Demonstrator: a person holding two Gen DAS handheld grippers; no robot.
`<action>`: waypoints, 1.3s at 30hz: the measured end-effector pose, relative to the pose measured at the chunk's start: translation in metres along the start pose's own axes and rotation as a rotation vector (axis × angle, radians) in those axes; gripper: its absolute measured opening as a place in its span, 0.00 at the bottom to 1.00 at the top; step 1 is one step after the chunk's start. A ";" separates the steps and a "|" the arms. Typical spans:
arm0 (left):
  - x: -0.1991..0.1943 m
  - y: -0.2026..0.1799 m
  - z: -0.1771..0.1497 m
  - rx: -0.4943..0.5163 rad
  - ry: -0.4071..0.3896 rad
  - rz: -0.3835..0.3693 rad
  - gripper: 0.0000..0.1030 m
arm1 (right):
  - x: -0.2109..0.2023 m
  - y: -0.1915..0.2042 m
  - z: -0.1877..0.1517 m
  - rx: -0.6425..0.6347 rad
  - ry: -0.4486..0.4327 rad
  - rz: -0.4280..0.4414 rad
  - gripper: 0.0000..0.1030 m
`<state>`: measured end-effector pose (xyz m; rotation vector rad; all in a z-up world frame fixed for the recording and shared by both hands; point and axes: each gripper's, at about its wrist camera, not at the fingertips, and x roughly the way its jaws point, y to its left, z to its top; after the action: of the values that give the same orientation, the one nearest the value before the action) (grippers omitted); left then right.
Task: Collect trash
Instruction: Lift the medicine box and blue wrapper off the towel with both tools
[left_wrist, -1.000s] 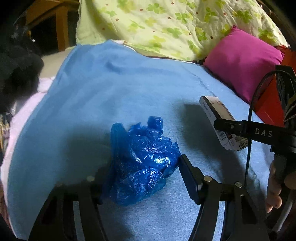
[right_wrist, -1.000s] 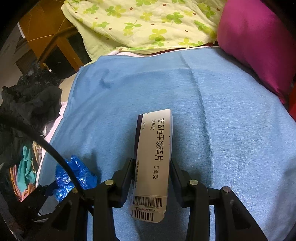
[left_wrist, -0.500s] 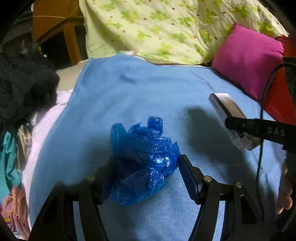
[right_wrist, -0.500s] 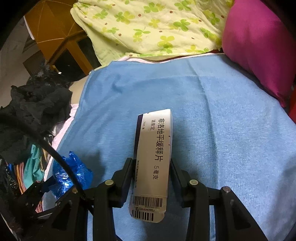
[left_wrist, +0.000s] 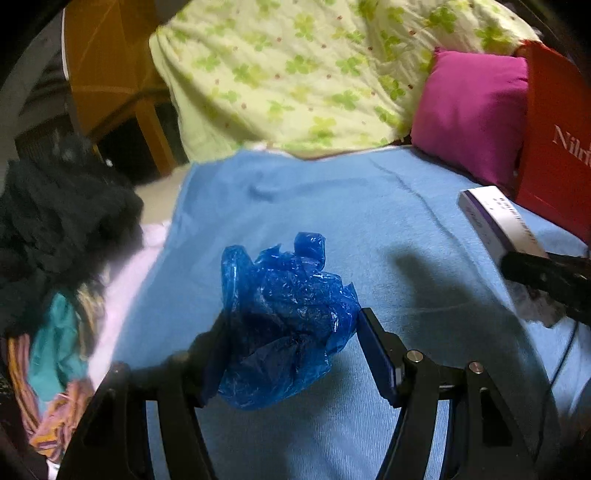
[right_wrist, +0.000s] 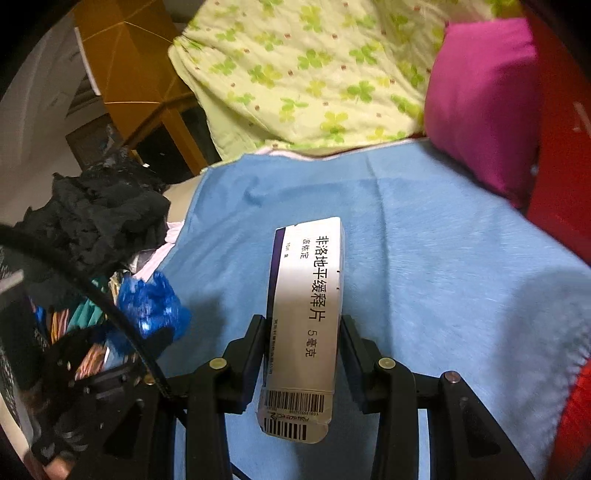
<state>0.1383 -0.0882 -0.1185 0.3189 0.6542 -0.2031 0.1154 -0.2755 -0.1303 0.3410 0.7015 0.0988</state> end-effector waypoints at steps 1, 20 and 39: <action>-0.005 -0.002 -0.002 -0.004 -0.002 -0.002 0.66 | -0.010 -0.001 -0.006 -0.006 -0.012 -0.003 0.41; -0.137 -0.008 0.004 -0.098 -0.131 0.086 0.66 | -0.136 -0.001 -0.044 -0.035 -0.106 0.013 0.41; -0.227 0.002 0.016 -0.120 -0.282 0.118 0.66 | -0.214 0.049 -0.052 -0.149 -0.234 0.048 0.41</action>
<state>-0.0284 -0.0731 0.0351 0.2075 0.3658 -0.0932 -0.0796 -0.2585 -0.0190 0.2222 0.4509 0.1534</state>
